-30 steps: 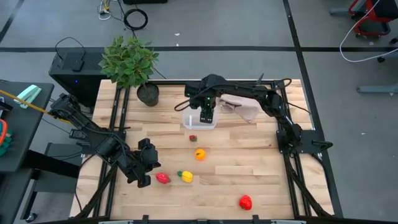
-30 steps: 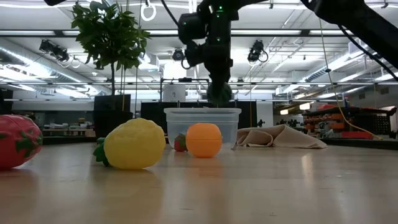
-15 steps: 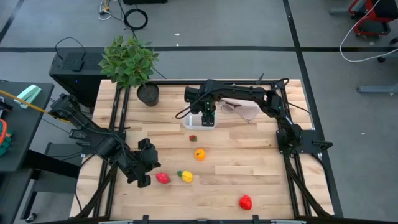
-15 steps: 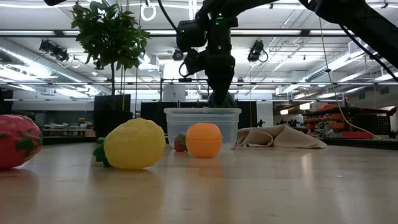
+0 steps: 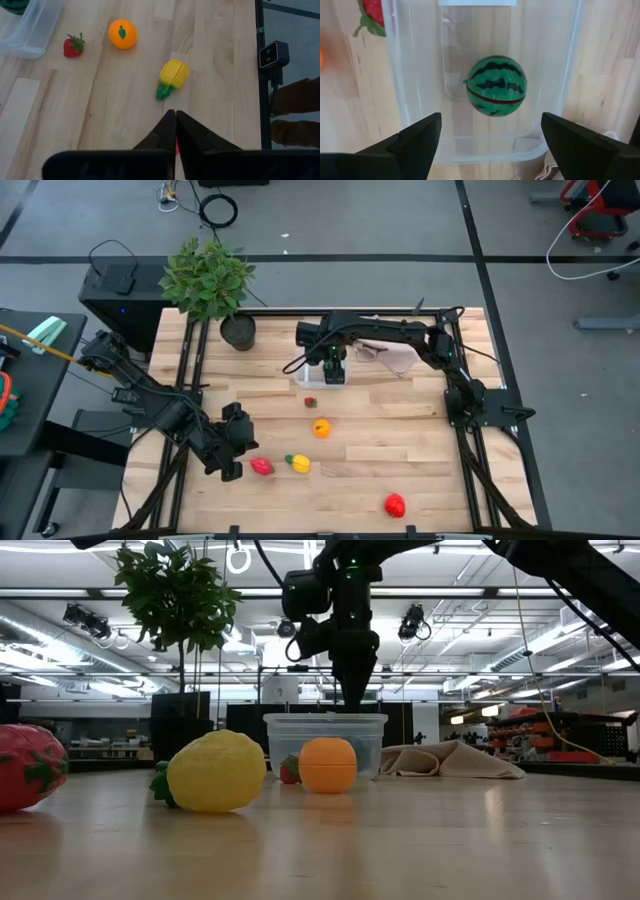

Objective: Pick and placing Produce into tupperware
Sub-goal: Put the red apple into the transparent container

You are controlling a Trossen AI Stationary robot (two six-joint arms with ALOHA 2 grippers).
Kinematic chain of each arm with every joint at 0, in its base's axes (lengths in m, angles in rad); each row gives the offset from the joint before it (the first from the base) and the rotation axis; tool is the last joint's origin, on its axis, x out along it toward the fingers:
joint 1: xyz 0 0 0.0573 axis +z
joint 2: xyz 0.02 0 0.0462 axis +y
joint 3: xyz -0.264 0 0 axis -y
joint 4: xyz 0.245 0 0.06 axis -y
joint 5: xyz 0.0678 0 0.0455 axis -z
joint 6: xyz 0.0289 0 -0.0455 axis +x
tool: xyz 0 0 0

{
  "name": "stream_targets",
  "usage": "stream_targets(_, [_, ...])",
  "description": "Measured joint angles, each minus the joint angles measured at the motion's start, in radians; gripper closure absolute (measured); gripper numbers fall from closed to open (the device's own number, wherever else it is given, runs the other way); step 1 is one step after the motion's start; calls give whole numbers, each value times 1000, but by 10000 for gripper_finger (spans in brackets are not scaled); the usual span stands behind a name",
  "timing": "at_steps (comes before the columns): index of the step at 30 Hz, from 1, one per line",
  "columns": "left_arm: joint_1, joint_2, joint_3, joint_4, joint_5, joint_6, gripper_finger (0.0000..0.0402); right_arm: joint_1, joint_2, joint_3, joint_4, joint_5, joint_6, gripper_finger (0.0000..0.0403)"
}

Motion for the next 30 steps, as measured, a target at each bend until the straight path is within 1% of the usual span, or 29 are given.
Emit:
stream_targets(6, [0,0,0,0,0,0,388,2,-5,20,-50,0,0,62])
stream_targets(10, [0,0,0,-1,0,0,380,27,-52,26,-128,4,13,61])
stream_targets(13, [0,0,0,-2,0,1,378,70,-112,26,-181,-1,65,59])
stream_targets(19, [0,0,0,-4,0,3,387,211,-249,27,-182,-37,176,60])
stream_targets(22, [0,0,0,-5,0,11,391,286,-301,27,-182,-46,285,60])
stream_targets(27, [0,0,0,-4,0,21,387,405,-373,26,-182,-87,576,63])
stream_targets(30, [0,0,0,-4,0,27,381,492,-397,26,-181,-82,697,70])
